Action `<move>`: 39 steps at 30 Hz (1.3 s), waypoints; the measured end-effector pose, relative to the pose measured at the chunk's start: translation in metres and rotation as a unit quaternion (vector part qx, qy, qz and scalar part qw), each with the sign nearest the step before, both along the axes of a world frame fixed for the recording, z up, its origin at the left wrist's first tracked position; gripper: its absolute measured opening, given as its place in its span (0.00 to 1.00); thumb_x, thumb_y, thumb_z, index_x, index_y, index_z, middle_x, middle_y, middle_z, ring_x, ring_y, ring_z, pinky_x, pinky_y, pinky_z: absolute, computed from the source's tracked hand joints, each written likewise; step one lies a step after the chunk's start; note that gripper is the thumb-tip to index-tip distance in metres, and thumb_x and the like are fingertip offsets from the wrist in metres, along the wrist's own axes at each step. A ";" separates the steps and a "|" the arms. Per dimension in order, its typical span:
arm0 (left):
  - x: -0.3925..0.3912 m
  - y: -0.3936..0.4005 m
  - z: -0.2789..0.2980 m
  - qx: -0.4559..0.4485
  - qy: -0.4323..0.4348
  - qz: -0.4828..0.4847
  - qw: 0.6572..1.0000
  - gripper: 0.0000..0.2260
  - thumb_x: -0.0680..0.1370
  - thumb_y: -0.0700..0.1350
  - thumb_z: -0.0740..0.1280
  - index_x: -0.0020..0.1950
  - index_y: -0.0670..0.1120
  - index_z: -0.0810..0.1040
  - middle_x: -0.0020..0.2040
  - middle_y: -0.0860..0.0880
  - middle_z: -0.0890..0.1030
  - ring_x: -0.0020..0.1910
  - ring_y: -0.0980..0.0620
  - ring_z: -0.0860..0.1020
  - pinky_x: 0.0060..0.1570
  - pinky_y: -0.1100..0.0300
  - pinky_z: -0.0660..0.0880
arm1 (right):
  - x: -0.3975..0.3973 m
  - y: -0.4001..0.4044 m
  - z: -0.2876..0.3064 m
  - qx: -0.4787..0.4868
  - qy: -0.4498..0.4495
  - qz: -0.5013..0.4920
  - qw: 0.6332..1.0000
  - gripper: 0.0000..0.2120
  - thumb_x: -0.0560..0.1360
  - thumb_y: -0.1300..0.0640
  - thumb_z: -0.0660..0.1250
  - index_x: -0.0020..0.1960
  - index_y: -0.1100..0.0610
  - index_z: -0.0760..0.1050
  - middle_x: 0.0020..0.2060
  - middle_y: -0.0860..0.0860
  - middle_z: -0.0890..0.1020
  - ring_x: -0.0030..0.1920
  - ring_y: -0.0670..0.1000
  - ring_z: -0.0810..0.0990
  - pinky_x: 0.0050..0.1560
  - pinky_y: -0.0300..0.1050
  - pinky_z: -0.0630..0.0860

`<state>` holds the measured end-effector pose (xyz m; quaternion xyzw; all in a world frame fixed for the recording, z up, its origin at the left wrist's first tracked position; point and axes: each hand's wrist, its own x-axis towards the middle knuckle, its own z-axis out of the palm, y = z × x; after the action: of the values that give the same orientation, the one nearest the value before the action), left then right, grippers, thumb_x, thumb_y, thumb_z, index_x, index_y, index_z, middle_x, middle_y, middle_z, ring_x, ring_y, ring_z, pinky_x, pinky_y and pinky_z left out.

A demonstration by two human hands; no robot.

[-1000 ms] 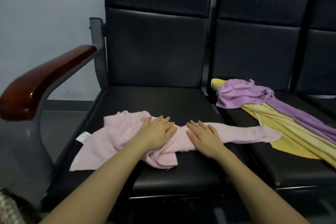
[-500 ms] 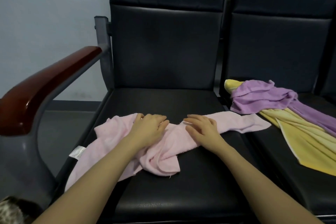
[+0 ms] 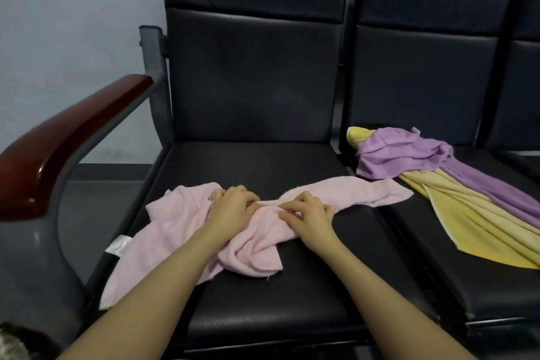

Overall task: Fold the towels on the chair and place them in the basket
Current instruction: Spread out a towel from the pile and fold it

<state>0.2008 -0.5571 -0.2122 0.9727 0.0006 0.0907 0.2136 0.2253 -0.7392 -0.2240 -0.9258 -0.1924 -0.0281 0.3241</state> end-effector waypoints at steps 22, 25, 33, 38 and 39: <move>-0.030 -0.028 0.150 -0.337 -0.171 -0.062 0.924 0.10 0.78 0.39 0.65 0.53 0.51 0.83 0.49 0.59 0.81 0.51 0.64 0.78 0.53 0.71 0.71 | -0.022 -0.038 0.149 0.288 -0.140 0.041 0.946 0.06 0.77 0.63 0.66 0.48 0.55 0.81 0.41 0.45 0.82 0.42 0.37 0.79 0.45 0.30 0.74; -0.030 -0.036 0.130 -0.326 -0.138 -0.044 0.934 0.09 0.78 0.40 0.65 0.55 0.49 0.83 0.51 0.55 0.81 0.54 0.60 0.78 0.55 0.68 0.71 | -0.027 -0.037 0.128 0.240 -0.073 0.048 0.967 0.05 0.77 0.60 0.67 0.47 0.51 0.81 0.40 0.44 0.83 0.42 0.39 0.80 0.48 0.37 0.77; -0.045 -0.032 0.073 -0.203 -0.066 -0.016 0.977 0.08 0.77 0.44 0.67 0.52 0.51 0.84 0.49 0.55 0.84 0.52 0.57 0.79 0.57 0.58 0.75 | -0.044 -0.041 0.060 -0.045 0.003 -0.038 0.998 0.14 0.72 0.43 0.70 0.51 0.50 0.75 0.38 0.41 0.77 0.43 0.45 0.75 0.54 0.47 0.64; -0.050 -0.031 0.067 -0.278 -0.036 -0.039 0.959 0.10 0.78 0.41 0.66 0.49 0.53 0.84 0.48 0.58 0.83 0.49 0.62 0.78 0.48 0.71 0.73 | -0.051 -0.042 0.040 -0.079 0.057 -0.043 0.994 0.15 0.71 0.49 0.70 0.53 0.53 0.69 0.41 0.45 0.78 0.44 0.48 0.75 0.51 0.47 0.60; -0.050 -0.031 0.069 -0.304 -0.033 -0.034 0.952 0.11 0.78 0.40 0.66 0.46 0.54 0.84 0.47 0.59 0.82 0.48 0.64 0.78 0.45 0.74 0.72 | -0.051 -0.042 0.038 -0.080 0.061 -0.036 0.994 0.13 0.72 0.53 0.69 0.53 0.52 0.69 0.40 0.45 0.77 0.45 0.49 0.75 0.52 0.47 0.62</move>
<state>0.1506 -0.5879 -0.1431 0.8577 -0.0122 0.1109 0.5018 0.1743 -0.7810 -0.1864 -0.9552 -0.1407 0.0325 0.2585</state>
